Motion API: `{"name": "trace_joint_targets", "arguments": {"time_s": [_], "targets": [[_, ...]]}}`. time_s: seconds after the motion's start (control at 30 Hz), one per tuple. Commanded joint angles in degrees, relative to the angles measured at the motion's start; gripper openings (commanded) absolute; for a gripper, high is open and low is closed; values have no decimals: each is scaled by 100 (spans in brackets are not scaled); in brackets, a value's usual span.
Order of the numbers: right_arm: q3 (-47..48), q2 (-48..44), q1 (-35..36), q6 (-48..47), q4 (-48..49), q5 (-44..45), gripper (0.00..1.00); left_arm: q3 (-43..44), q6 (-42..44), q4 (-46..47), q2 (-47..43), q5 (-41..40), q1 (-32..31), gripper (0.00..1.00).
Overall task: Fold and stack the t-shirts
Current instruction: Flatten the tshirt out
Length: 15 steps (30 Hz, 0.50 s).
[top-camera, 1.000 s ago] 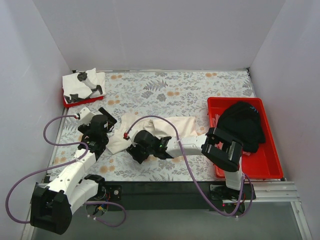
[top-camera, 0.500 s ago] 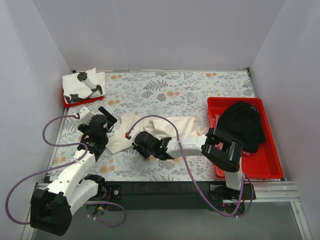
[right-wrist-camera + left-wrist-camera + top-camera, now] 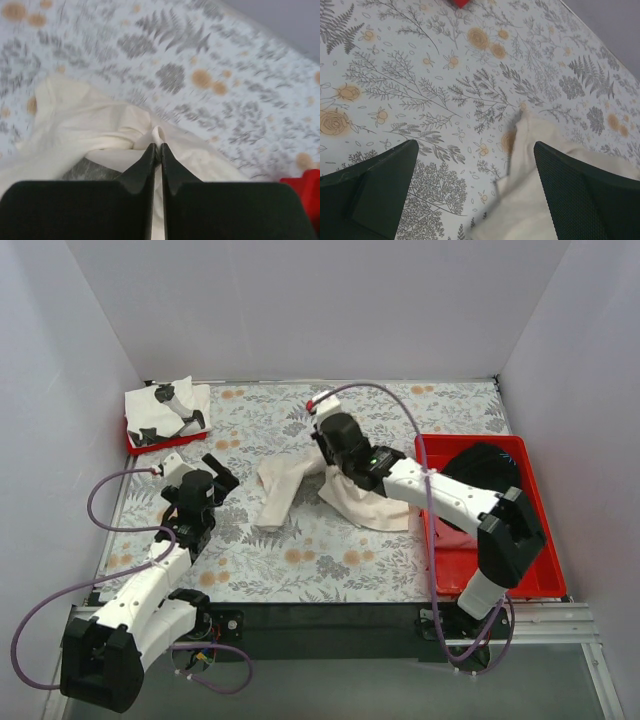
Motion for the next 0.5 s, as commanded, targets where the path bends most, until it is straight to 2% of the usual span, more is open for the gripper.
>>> {"name": "trace_joint_targets", "arguments": {"time_s": [0.0,0.1,0.27,0.4,0.47], "targets": [[561,-501,-395,-437,189,540,1,195,162,56,243,595,15,93],[623,-554,-834,-490,189,426,1,283,267,144,559,1412,-168,89],[579,-397,-941,-429,189,250,1,258,224,363,1078,2317,-774,86],[543,-317,-950,-324,154,110,1,29,-4,1389,1166,2504,-1783,86],[526,-387,-950,-218,145,-109,1,116,-57,1646,1463,2504,-2093,85]]}}
